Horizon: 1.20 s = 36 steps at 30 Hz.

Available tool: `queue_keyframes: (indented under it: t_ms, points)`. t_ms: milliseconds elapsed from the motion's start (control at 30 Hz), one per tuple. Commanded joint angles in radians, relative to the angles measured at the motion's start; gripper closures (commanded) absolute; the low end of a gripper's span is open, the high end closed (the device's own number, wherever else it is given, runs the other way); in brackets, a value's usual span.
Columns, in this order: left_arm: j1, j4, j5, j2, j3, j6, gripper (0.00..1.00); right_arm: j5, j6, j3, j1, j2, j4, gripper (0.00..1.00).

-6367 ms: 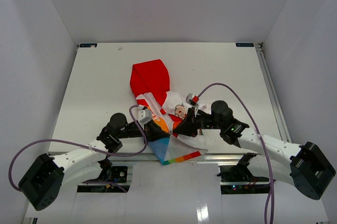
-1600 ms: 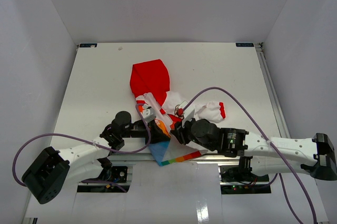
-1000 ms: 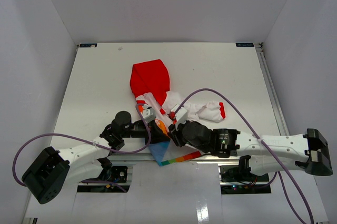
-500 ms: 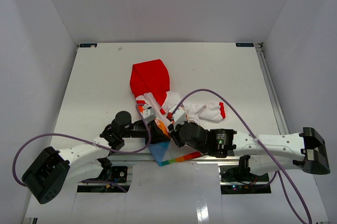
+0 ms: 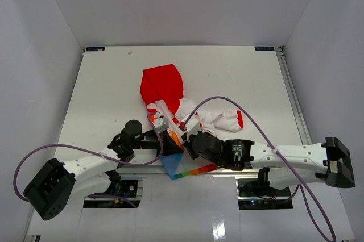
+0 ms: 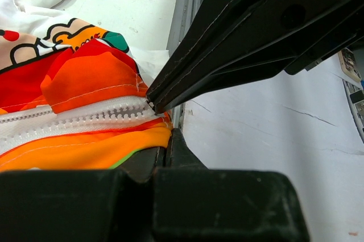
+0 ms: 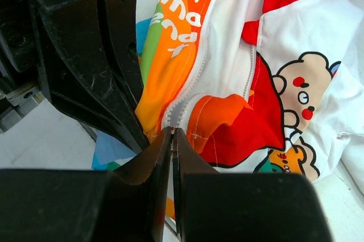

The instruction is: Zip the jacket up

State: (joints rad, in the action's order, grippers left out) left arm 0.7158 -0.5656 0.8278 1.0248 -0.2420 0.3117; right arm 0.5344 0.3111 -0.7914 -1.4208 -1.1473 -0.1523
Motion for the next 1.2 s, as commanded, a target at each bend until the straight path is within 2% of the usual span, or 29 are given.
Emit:
queue_keyframes:
  t_ms: [0,733,1033,1167]
  points:
    - [0.004,-0.032,0.037,-0.007,-0.016,-0.009,1.00,0.036,-0.022,-0.032,-0.007,-0.006,0.087,0.92]
    - [0.004,-0.042,0.068,0.008,-0.017,-0.003,1.00,0.073,-0.117,-0.010,0.005,-0.008,0.272,0.92]
    - [0.005,-0.044,0.080,0.025,-0.021,-0.005,1.00,-0.079,-0.166,0.061,0.034,0.004,0.378,0.92]
    - [0.004,-0.045,0.085,0.026,-0.021,-0.006,1.00,-0.099,-0.159,0.079,0.038,0.003,0.383,0.92]
